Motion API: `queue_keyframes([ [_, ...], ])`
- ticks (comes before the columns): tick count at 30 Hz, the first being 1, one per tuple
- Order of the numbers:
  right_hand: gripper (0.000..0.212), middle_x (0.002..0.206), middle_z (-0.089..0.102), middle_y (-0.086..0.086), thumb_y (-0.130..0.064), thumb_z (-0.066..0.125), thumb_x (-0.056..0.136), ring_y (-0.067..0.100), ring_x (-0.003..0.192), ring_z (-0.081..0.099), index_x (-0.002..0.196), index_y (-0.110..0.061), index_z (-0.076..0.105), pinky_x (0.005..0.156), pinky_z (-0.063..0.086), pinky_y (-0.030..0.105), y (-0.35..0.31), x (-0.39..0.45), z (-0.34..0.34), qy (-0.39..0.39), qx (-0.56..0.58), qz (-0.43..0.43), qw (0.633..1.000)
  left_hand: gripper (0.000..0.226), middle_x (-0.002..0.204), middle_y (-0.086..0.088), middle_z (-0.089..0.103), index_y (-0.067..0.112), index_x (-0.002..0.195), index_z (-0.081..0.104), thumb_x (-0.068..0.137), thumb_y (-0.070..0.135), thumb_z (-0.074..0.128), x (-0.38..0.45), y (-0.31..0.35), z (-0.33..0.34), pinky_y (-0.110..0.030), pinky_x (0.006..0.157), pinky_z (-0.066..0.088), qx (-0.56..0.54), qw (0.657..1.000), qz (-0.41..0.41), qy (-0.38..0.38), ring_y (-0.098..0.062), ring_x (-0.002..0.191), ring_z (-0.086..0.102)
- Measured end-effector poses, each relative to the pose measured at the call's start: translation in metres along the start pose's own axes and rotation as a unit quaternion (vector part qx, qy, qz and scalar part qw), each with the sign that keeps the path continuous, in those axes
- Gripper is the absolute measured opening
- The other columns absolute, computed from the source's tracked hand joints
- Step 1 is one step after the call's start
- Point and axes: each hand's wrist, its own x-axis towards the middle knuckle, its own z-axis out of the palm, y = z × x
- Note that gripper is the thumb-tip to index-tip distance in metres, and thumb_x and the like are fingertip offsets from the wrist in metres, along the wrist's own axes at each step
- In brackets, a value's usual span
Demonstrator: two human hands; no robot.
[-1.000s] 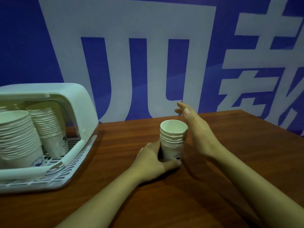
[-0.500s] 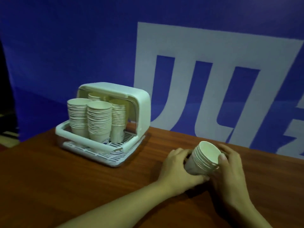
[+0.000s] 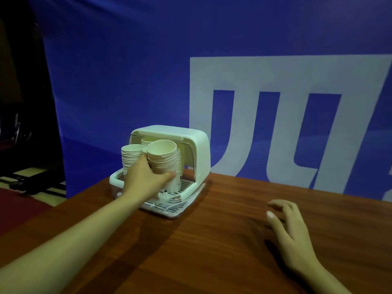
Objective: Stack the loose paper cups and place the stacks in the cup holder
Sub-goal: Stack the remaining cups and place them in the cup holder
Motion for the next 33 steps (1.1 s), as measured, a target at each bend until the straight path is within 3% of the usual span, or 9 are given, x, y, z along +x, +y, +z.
queue_keyframes([
  [2,0.032,0.121,0.053,-0.025,-0.061,0.048,0.091,0.005,0.112,0.06,0.111,-0.041,0.062,0.096,0.055,0.05,0.001,0.0,-0.001,0.0,0.003,0.0,1.0,0.071,0.12,0.002,0.073,0.023,0.125,0.062,0.067,0.047,0.095,0.001,-0.005,0.007,-0.044,0.093,0.057,0.009,1.0,-0.014,-0.02,-0.022,0.109,0.067],
  [6,0.026,0.121,0.055,-0.018,-0.059,0.051,0.09,0.015,0.108,0.066,0.104,-0.042,0.065,0.091,0.056,0.055,0.003,-0.001,-0.001,-0.008,0.002,0.012,1.0,0.047,0.103,0.003,0.074,0.025,0.104,0.069,0.071,0.048,0.093,0.002,-0.005,0.018,-0.033,0.076,0.053,0.064,0.996,-0.011,-0.068,-0.013,0.087,0.064],
  [8,0.02,0.119,0.057,-0.018,-0.053,0.056,0.094,0.012,0.108,0.064,0.1,-0.038,0.067,0.091,0.056,0.052,0.004,0.0,0.0,-0.021,-0.016,0.007,1.0,0.039,0.099,0.006,0.07,0.032,0.096,0.063,0.074,0.049,0.091,0.005,0.0,0.02,-0.034,0.082,0.053,0.084,0.992,-0.01,-0.093,-0.015,0.091,0.064],
  [10,0.008,0.112,0.059,-0.018,-0.039,0.063,0.099,0.008,0.109,0.06,0.094,-0.035,0.068,0.091,0.054,0.042,0.007,0.002,0.002,-0.049,-0.046,0.006,0.998,0.039,0.1,0.007,0.071,0.033,0.095,0.065,0.074,0.058,0.086,0.01,-0.001,0.025,-0.043,0.094,0.054,0.135,0.984,-0.018,-0.116,-0.022,0.101,0.065],
  [13,0.012,0.107,0.059,-0.017,-0.027,0.068,0.096,0.01,0.11,0.052,0.085,-0.031,0.069,0.082,0.04,0.016,0.007,0.004,0.001,-0.079,-0.115,0.011,0.99,0.065,0.109,0.004,0.073,0.033,0.109,0.071,0.069,0.084,0.068,0.01,-0.013,0.034,-0.052,0.105,0.044,0.227,0.966,-0.048,-0.119,-0.027,0.111,0.062],
  [16,0.011,0.107,0.059,-0.015,-0.027,0.069,0.095,0.008,0.11,0.048,0.085,-0.029,0.071,0.078,0.036,0.012,0.005,0.005,0.0,-0.092,-0.13,0.018,0.987,0.077,0.117,0.0,0.072,0.029,0.114,0.071,0.073,0.092,0.051,0.006,-0.028,0.041,-0.055,0.108,0.039,0.245,0.961,-0.061,-0.111,-0.03,0.118,0.06],
  [21,0.011,0.104,0.062,-0.016,-0.025,0.071,0.094,0.008,0.108,0.05,0.085,-0.031,0.07,0.079,0.037,0.014,0.002,0.005,0.0,-0.086,-0.128,0.008,0.988,0.059,0.119,0.006,0.072,0.035,0.107,0.065,0.078,0.085,0.058,-0.006,-0.029,0.034,-0.057,0.108,0.04,0.2,0.975,-0.023,-0.098,-0.026,0.122,0.06],
  [27,0.015,0.101,0.063,-0.017,-0.02,0.072,0.092,0.012,0.106,0.053,0.083,-0.032,0.068,0.086,0.044,0.037,-0.003,0.003,0.002,-0.083,-0.145,0.002,0.986,0.048,0.123,0.01,0.061,0.03,0.122,0.065,0.087,0.062,0.07,-0.02,-0.071,0.004,-0.044,0.103,0.035,0.225,0.968,0.112,-0.03,-0.018,0.128,0.047],
  [33,0.026,0.099,0.066,-0.013,-0.011,0.07,0.093,0.018,0.103,0.057,0.083,-0.035,0.063,0.075,0.041,0.021,-0.026,0.004,0.021,-0.06,-0.15,0.016,0.987,0.043,0.135,-0.006,0.06,0.018,0.136,0.067,0.095,0.029,0.074,-0.036,-0.086,0.029,-0.041,0.109,0.046,0.189,0.966,0.178,-0.003,-0.025,0.135,0.043],
])
